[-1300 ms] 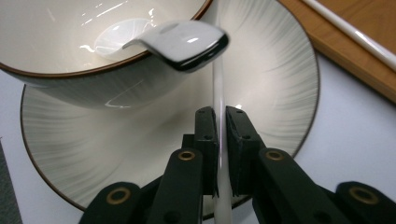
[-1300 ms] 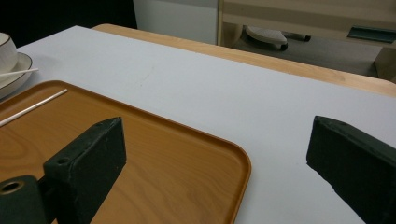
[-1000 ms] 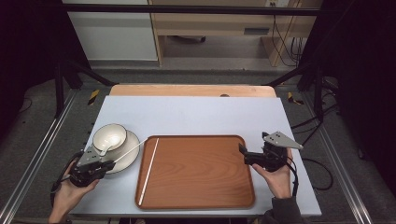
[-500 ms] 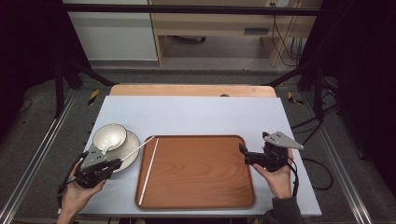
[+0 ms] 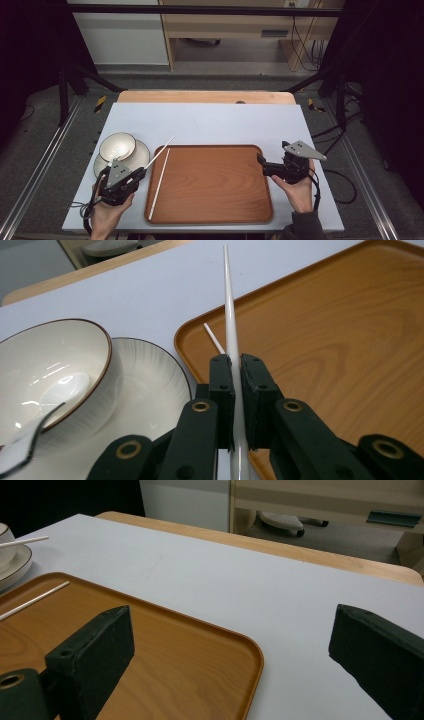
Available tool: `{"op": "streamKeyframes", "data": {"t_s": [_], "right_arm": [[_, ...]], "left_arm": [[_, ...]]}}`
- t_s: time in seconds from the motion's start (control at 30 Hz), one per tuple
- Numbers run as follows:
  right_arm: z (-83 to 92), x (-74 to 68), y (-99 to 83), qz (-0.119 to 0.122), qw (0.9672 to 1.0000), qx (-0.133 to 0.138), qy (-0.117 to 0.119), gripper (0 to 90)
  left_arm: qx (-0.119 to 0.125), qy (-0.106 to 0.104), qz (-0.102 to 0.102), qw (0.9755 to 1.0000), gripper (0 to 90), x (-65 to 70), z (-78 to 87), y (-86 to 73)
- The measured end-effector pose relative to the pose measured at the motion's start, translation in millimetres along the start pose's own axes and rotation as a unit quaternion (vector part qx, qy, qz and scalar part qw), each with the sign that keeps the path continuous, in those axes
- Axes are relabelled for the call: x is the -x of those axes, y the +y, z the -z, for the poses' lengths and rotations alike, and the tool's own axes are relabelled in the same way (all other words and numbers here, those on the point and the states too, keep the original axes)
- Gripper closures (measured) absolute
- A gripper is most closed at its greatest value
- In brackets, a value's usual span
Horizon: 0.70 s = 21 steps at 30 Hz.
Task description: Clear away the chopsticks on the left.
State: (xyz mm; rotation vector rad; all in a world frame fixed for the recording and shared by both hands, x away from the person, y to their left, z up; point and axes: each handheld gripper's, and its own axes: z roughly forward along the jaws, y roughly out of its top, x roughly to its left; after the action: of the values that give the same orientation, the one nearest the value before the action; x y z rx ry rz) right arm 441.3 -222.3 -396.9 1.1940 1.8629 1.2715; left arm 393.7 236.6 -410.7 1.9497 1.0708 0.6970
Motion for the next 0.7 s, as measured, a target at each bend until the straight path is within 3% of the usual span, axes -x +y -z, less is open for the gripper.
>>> {"op": "streamKeyframes", "data": {"t_s": [0.1,0.27,0.37,0.5,0.53,0.7], "right_arm": [[1.1,-0.2,0.9,0.0,1.0,0.003,0.002,4.6],[2.0,-0.4,1.9,-0.001,1.0,0.005,0.003,4.6],[2.1,0.2,1.9,-0.001,1.0,0.006,0.004,4.6],[1.1,-0.4,1.5,-0.001,1.0,0.004,0.006,4.6],[0.4,-0.8,1.3,0.0,1.0,0.002,0.006,4.6],[0.0,-1.0,1.0,0.0,1.0,0.001,0.007,4.6]], "left_arm": [[0.004,0.018,0.025,0.9995,84.2,10.4,-1.9,1.8],[0.023,0.026,0.06,0.9976,84.2,27.4,-4.6,3.9],[0.031,0.038,0.07,0.9963,84.2,38.8,-8.6,2.7],[0.047,0.051,0.102,0.9924,84.2,51.0,-12.6,-1.4],[0.052,0.059,0.117,0.9901,84.2,58.4,-15.6,-5.7],[0.052,0.061,0.136,0.9874,84.2,69.6,-22.9,-15.0]]}}
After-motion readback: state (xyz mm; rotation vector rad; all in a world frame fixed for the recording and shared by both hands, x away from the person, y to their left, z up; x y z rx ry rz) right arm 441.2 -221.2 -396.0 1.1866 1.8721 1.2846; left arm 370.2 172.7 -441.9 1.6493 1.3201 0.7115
